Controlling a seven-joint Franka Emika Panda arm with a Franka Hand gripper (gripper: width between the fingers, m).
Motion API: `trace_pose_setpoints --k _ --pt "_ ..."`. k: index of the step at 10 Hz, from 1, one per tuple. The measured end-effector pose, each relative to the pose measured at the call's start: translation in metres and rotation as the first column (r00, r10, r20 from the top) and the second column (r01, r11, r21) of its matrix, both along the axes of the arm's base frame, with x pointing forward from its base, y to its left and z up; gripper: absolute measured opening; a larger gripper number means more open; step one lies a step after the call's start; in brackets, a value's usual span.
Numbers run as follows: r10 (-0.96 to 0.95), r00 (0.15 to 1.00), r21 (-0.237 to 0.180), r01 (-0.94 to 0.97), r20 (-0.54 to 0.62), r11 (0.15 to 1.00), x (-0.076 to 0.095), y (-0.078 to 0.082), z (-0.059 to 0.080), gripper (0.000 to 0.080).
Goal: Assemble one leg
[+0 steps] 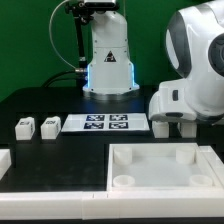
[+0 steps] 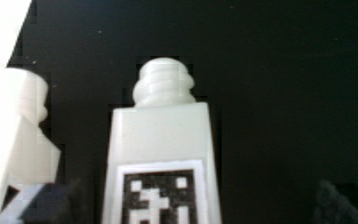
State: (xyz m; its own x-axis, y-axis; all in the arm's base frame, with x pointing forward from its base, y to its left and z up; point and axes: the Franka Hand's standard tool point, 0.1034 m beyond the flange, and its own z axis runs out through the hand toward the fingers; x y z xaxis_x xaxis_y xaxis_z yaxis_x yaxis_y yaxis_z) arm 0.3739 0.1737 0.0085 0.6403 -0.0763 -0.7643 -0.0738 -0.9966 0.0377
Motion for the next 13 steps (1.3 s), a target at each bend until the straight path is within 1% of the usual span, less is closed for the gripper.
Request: trace_pose_setpoints --k 1,2,3,4,5,9,10,11,12,13 --pt "0.001 1.0 0.002 -0.001 0.0 1.0 0.0 0.001 0.0 0.0649" --pt "0.001 1.0 0.002 -0.001 0.0 1.0 0.0 0.0 0.0 0.0548" --pt "0.001 1.0 0.002 -0.001 0.0 1.0 0.0 0.0 0.0 0.0412" --pt "0.001 1.0 0.002 -0.001 0.0 1.0 0.0 0.0 0.0 0.0412" --pt "0.001 1.0 0.002 -0.001 0.0 1.0 0.0 0.0 0.0 0.0286" --pt "0.001 1.0 0.002 -0.001 0.0 1.0 0.0 0.0 0.0 0.0287" --pt "0.02 1.0 0.017 -0.02 -0.005 1.0 0.002 -0.002 0.003 0.0287" --pt "0.068 0.998 0.06 -0.067 -0.016 0.996 0.022 -0.014 0.029 0.0287" --pt "0.052 0.998 0.06 -0.054 0.023 0.997 0.042 -0.022 0.053 0.0287" --pt "0.058 0.998 0.069 -0.06 0.026 0.996 0.044 -0.025 0.061 0.0287"
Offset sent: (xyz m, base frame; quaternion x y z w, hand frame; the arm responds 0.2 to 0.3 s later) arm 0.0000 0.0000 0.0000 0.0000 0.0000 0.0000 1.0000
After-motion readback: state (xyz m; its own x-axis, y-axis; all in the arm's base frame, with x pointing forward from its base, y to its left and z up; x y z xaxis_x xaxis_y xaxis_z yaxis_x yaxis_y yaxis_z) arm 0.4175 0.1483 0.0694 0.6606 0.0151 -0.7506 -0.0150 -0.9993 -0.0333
